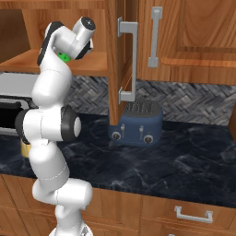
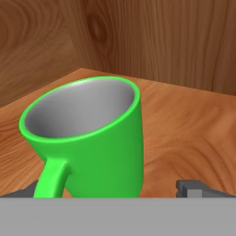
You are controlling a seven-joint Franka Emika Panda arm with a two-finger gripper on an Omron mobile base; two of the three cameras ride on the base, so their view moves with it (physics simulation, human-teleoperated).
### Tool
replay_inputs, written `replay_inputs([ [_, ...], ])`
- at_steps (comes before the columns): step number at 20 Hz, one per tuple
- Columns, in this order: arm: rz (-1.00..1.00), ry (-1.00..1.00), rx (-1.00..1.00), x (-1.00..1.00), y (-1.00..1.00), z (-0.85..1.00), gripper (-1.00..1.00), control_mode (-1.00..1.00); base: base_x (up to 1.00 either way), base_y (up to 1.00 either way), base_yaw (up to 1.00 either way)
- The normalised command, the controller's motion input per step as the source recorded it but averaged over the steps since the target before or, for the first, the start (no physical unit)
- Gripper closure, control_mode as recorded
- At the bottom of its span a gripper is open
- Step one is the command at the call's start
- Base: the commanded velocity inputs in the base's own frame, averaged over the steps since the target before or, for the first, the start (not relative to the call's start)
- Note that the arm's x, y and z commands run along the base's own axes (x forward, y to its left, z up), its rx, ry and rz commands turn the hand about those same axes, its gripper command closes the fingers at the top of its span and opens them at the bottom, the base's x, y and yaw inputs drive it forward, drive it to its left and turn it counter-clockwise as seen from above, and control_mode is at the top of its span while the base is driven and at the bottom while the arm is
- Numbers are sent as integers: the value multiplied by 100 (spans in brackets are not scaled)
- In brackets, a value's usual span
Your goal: There is a tray on the dining counter. Grab the cup, mug, and pitcher and place them on the tray. The pitcher may be placed next to the tray if it cannot fit the tray.
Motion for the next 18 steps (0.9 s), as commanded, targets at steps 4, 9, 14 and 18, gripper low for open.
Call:
replay_inputs([
  [4,0,0,0,0,0,0,-100,-100,0,0,0],
  [9,0,0,0,0,0,0,100,-100,0,0,0],
  [14,0,0,0,0,0,0,100,-100,0,0,0],
  [18,0,0,0,0,0,0,100,-100,0,0,0],
])
